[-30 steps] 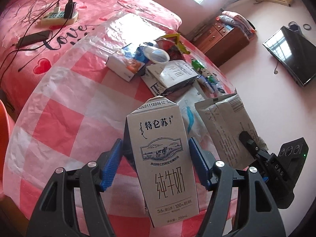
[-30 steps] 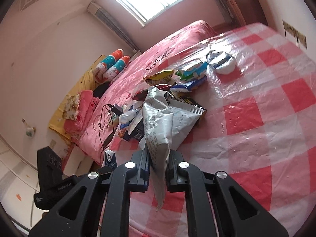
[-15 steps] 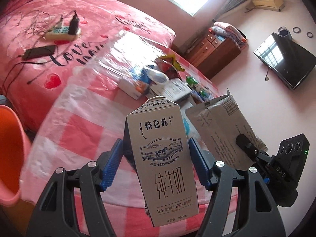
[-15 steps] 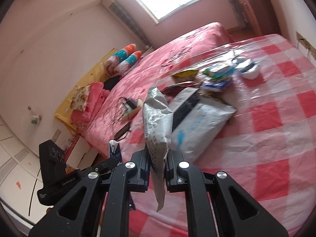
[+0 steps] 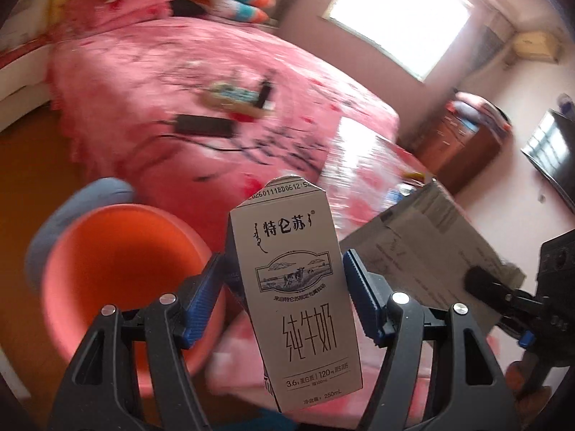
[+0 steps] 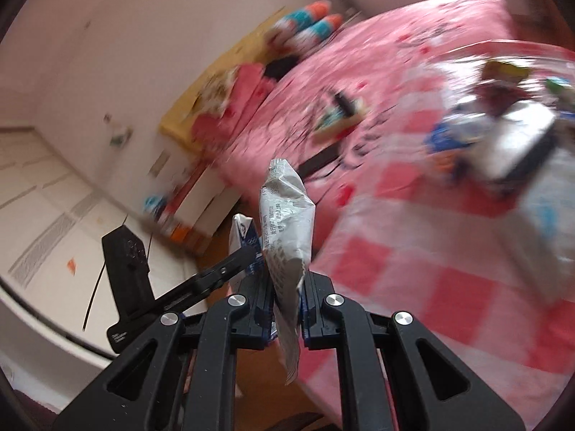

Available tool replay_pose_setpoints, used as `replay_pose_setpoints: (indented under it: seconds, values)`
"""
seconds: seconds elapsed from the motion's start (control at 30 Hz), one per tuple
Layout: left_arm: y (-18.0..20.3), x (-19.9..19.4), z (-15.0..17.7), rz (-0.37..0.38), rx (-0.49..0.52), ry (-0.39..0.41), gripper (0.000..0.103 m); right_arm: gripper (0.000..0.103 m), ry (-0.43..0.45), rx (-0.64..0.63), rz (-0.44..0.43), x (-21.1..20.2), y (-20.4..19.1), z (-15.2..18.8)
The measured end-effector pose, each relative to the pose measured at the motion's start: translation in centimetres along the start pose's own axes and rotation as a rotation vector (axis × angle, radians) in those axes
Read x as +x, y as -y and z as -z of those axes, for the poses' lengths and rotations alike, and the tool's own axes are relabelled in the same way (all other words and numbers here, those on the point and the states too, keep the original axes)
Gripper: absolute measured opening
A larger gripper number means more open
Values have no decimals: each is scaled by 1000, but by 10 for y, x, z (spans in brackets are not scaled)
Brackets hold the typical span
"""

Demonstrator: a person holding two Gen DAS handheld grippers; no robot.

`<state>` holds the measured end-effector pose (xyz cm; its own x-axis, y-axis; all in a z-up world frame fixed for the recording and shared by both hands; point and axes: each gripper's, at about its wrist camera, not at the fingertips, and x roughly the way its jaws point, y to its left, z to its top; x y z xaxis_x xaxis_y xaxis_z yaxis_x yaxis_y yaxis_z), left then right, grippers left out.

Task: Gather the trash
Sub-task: 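Carry both items to the orange bucket and open both tools to drop them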

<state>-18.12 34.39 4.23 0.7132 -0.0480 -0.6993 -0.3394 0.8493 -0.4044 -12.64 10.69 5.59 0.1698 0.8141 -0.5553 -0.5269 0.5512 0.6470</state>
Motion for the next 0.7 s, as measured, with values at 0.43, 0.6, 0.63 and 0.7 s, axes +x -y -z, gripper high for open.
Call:
replay_pose_setpoints:
  seconds: [0.43,0.6,0.63,0.7]
  values:
    - [-117,14,13,-226,-132,-10,68,17,-270,-47,-23,141,-33,9]
    - [-134,22,22,-307,-143,-10,86,63,-252,-82,68,151,-32,19]
    - [-136,22,23,-320,-139,-8,86,65,-242,-80,73,148,-29,19]
    - [-136,22,24,-340,-124,0,86,69,-212,-85,112,140,-23,16]
